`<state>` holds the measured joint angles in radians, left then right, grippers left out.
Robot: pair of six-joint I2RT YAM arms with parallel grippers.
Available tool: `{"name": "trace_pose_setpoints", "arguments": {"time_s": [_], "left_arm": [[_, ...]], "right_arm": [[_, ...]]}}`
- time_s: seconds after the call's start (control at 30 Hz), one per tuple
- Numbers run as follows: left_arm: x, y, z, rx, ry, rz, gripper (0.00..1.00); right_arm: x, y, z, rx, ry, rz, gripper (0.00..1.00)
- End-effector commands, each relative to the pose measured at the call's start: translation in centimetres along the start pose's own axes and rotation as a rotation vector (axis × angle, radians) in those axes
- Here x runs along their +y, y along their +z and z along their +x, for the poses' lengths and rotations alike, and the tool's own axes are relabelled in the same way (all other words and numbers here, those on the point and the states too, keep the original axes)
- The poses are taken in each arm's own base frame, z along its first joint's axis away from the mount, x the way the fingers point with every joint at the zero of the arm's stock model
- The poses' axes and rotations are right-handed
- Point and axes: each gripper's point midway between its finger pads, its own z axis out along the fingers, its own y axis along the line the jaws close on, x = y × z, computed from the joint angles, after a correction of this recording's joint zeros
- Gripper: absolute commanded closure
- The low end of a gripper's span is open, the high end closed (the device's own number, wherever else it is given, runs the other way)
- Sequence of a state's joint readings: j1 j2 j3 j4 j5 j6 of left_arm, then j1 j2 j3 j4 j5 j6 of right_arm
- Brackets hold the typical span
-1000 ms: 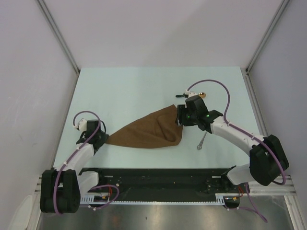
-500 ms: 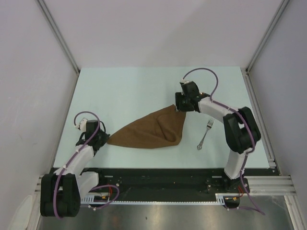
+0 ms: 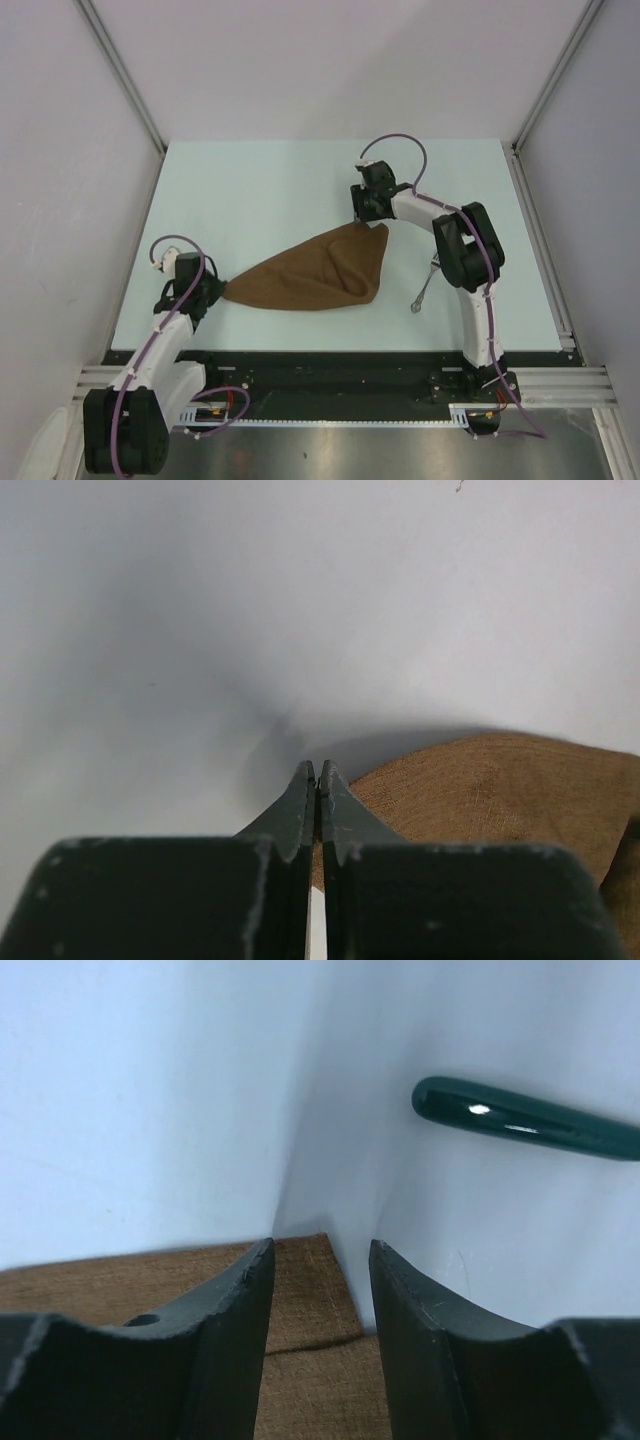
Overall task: Fold the napkin, place the utensils inside, and roll it up
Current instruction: Flatten the napkin out
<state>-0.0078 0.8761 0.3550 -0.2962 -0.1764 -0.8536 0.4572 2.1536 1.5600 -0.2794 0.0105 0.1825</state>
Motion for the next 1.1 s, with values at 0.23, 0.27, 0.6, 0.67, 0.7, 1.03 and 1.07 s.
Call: {"name": "trace_pose_setpoints", "arguments": {"time_s": [0.23,0.27,0.6,0.67,0.7,1.03,1.07], "left_arm": [[-0.5,-0.3,-0.8,-0.009,0.030,0.007,1.00],[-0.5,-0.3,-0.8,-0.010,0.030,0.006,0.99],[-1.0,-0.4,-1.3,-0.024,0.045,0.022,1.00],[-1.7,-0.6,-2.1,-0.046,0.058,0.040,1.00],[-2.8,-1.1,-3.3,-0.072,0.066,0.064,0.99],[-12.8,-9.1,-17.2,-0.419,0.236,0.219,0.99],[-13.6,-10.0,-18.2,-0.445,0.247,0.234,0.99]], "right_arm": [[0.7,1.0,1.5,0.044,-0.116,0.082,0.56],[0.7,1.0,1.8,0.051,-0.120,0.085,0.57],[1.3,1.6,4.3,0.130,-0.085,0.049,1.00],[1.7,1.3,3.2,0.110,-0.077,0.018,1.00],[1.9,1.0,2.3,0.094,-0.080,0.006,1.00],[4.1,-15.3,-15.8,-0.411,-0.081,-0.079,1.00],[4.3,-18.7,-17.6,-0.491,-0.092,-0.076,1.00]]}}
